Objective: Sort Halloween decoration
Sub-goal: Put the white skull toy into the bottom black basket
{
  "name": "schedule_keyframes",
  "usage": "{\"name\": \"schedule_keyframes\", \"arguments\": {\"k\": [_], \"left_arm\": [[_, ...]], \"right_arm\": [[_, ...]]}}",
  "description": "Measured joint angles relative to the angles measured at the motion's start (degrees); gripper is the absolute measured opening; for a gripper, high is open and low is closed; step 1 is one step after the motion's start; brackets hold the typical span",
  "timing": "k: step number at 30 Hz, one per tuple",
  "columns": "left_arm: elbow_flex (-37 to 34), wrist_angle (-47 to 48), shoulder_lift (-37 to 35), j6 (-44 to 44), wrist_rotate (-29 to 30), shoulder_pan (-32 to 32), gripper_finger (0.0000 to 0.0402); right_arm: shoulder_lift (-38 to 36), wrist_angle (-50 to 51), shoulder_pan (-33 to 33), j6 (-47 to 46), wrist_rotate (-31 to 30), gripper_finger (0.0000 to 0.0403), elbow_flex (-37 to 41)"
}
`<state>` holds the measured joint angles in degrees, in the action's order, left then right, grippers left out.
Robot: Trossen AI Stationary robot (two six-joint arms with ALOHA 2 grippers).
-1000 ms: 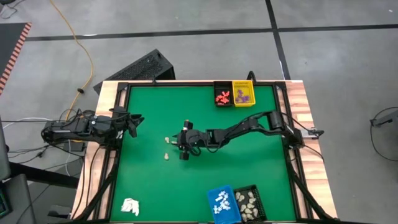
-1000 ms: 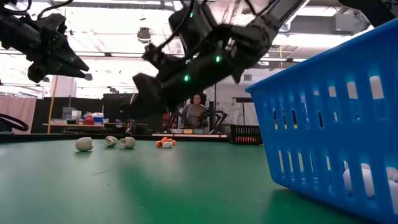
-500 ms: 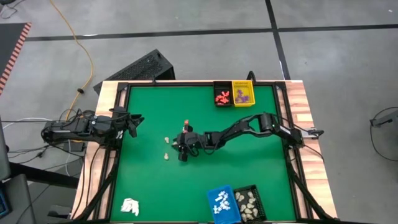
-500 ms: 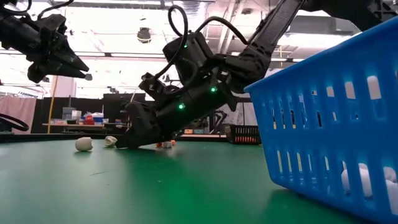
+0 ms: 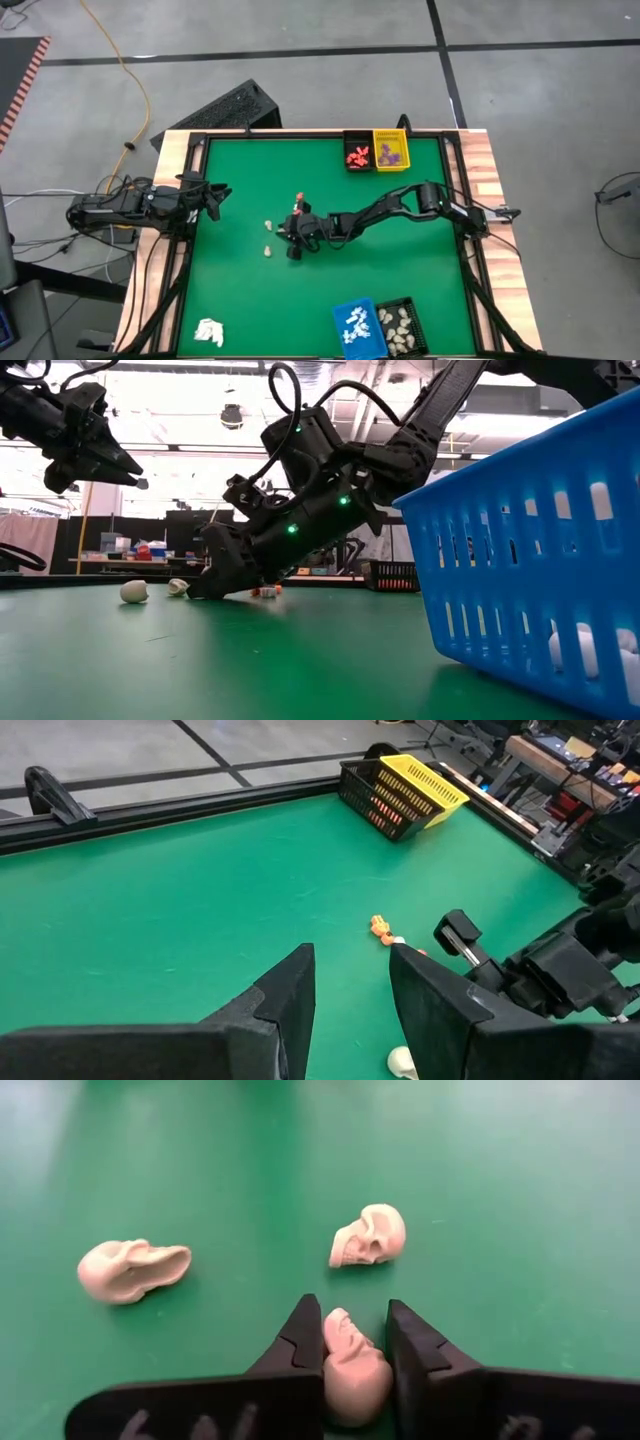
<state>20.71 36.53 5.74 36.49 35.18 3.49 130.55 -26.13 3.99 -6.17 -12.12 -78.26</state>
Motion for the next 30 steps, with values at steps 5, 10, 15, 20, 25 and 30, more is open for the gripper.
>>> {"name": "schedule_keyframes", "arguments": {"k": [5,10,15,20,25,30], "left_arm": [[0.0,0.0,0.0,0.0,0.0,0.0,0.0121],[0.0,0.0,0.0,0.0,0.0,0.0,0.0121],[0.0,0.0,0.0,0.0,-0.1,0.0,0.0121],[0.0,0.0,0.0,0.0,-0.1,0.0,0.0121],[0.0,0.0,0.0,0.0,-0.1,0.0,0.0121],[0.0,0.0,0.0,0.0,0.0,0.0,0.0121]], "right_arm": [[-2.6,2.0,0.5,1.0,0.2,0.0055,0.2],[-9.0,4.3,0.8,3.1,0.3,0.0056,0.1],[-16.7,16.1,2.3,3.6,0.5,0.0056,0.1],[-25.9,32.3,6.9,0.4,1.8,0.0056,0.1],[-33.1,46.7,13.9,-8.6,1.8,0.0056,0.1],[-36.9,60.4,22.4,-25.4,1.8,0.0056,0.0]]}}
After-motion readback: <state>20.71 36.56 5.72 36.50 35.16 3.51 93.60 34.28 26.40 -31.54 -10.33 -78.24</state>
